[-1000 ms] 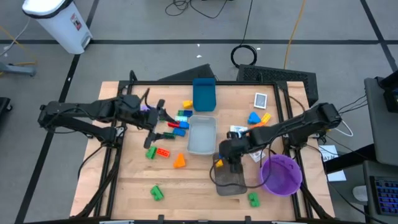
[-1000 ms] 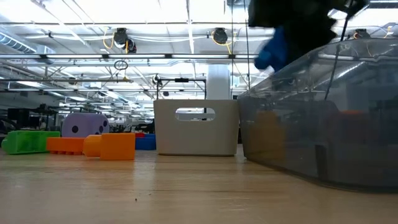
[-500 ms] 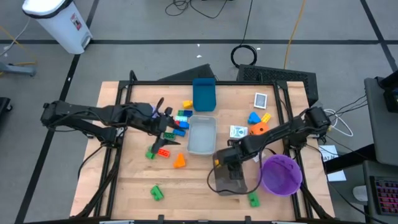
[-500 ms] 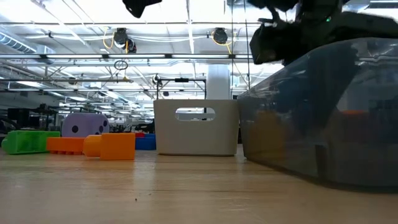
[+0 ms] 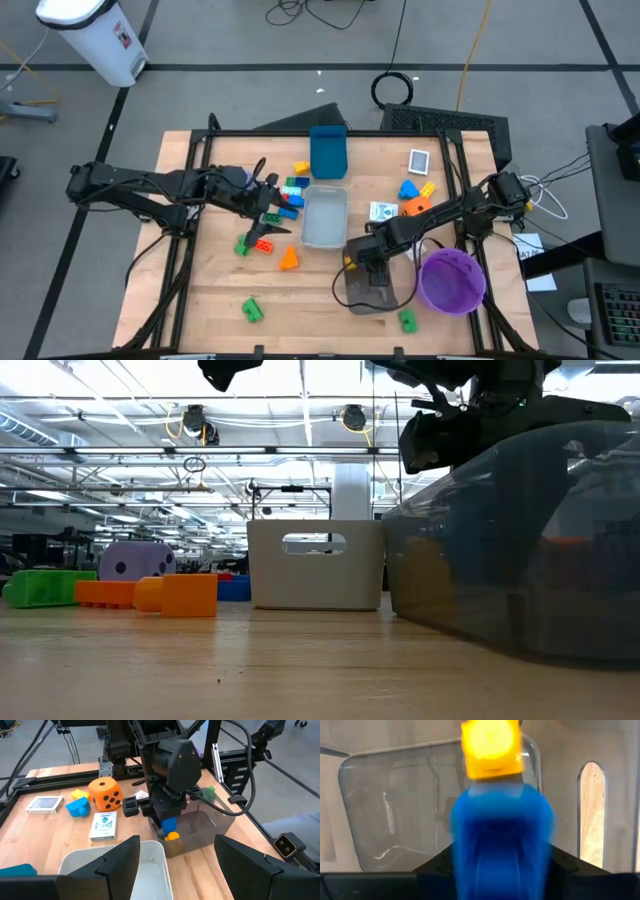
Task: Pick & Place Toys
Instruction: Put the blue game piece into the black bin, then put the green game piece into the black bin
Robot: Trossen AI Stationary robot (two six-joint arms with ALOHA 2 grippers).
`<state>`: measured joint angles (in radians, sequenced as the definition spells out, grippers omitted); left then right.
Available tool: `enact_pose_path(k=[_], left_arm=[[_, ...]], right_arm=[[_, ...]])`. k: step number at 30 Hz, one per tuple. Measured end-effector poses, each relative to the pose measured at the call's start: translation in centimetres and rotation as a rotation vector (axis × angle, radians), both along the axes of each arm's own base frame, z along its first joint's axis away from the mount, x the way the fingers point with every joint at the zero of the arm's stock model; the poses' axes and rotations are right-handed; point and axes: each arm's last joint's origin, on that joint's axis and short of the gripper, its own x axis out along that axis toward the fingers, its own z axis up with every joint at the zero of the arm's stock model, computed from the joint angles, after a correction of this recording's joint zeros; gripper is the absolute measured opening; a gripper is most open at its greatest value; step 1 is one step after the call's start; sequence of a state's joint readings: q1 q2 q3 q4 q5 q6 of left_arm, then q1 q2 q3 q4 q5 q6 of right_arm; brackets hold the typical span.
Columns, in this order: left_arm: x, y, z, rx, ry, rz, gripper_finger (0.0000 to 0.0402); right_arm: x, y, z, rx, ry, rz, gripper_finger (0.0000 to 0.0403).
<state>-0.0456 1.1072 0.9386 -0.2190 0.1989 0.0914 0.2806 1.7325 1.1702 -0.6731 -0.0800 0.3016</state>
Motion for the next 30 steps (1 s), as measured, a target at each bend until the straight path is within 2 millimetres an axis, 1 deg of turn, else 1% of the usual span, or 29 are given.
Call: enact_pose_path(k=[5, 7, 10, 13, 17, 20, 23, 27, 30], left_arm=[[0.0, 0.0, 0.0, 0.0, 0.0, 0.0, 0.0264], [0.0, 0.0, 0.0, -0.001, 0.0, 0.0, 0.0264], [-0.1, 0.0, 0.1, -0.014, -0.006, 0.005, 0.0264], [-0.5, 0.0, 0.7, -0.022, -0.034, 0.005, 0.0264], [-1.4, -0.2, 1.5, -0.039, -0.064, 0.003, 0.0264], [-2.0, -0.5, 1.7, -0.047, -0.062, -0.008, 0.0264], [-2.5, -1.0, 1.5, -0.061, -0.019, 0.012, 0.0264], [-3.0, -1.8, 0.3, -0.046, 0.118, 0.099, 0.0264], [-3.4, -2.6, -0.5, -0.048, 0.199, 0.142, 0.0264]], right_arm=[[0.1, -0.2, 0.1, 0.0, -0.005, 0.0, 0.0182], [0.0, -0.4, 0.4, 0.002, -0.014, 0.001, 0.0186], [-0.1, -0.7, 1.4, 0.003, -0.059, 0.026, 0.0186], [-0.6, -0.8, 3.0, 0.011, -0.123, 0.036, 0.0183], [-1.0, -1.0, 5.6, 0.033, -0.26, 0.029, 0.0177], [-1.0, -0.8, 7.6, 0.019, -0.413, 0.011, 0.0173], [-0.6, -0.1, 8.9, 0.006, -0.583, 0.012, 0.0171], [-0.2, 1.0, 8.9, 0.026, -0.815, 0.062, 0.0173], [-0.3, 1.4, 8.1, 0.032, -0.961, 0.105, 0.0173]])
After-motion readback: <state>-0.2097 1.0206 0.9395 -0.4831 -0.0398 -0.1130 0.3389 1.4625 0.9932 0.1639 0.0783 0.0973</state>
